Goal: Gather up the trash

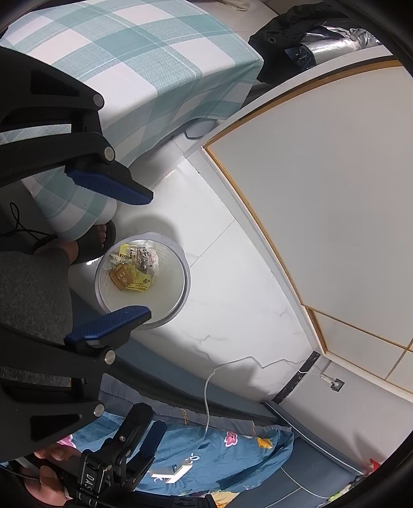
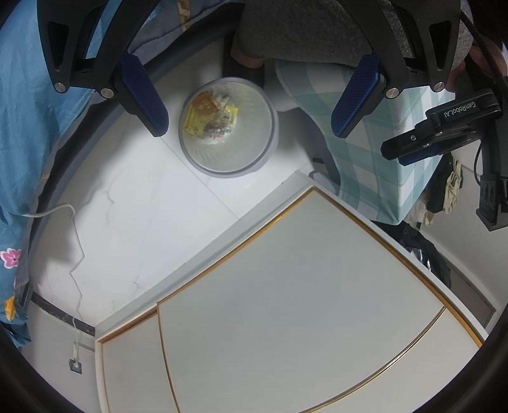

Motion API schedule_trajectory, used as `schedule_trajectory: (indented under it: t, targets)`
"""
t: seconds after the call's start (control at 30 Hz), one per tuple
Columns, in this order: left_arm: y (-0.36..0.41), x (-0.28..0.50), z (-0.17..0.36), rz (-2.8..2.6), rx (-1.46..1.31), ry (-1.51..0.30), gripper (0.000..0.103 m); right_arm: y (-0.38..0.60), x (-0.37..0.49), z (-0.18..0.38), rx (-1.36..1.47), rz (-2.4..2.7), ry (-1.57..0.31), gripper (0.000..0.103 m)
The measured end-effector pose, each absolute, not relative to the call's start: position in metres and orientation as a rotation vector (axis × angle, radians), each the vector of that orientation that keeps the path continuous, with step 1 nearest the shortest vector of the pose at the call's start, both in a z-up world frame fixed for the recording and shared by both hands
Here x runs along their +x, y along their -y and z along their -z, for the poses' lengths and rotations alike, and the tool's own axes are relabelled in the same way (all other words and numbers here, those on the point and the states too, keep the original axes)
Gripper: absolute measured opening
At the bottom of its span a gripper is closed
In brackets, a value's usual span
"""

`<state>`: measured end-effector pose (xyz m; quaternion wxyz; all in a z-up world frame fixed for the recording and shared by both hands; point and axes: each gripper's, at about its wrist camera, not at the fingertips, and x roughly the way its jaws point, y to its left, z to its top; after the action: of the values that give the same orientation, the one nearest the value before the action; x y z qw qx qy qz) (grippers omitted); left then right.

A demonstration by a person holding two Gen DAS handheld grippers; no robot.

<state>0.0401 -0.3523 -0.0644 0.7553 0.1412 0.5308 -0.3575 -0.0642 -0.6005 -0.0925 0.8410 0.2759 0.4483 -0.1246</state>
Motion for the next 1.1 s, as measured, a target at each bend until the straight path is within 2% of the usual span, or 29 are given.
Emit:
schedule_trajectory:
  t: [1.1]
  targets:
    - [0.3514, 0.0355, 0.0581, 0.821, 0.266, -1.141, 0.062, 0.6009, -0.0714, 0.0848, 0.581, 0.284, -0.925, 0.103]
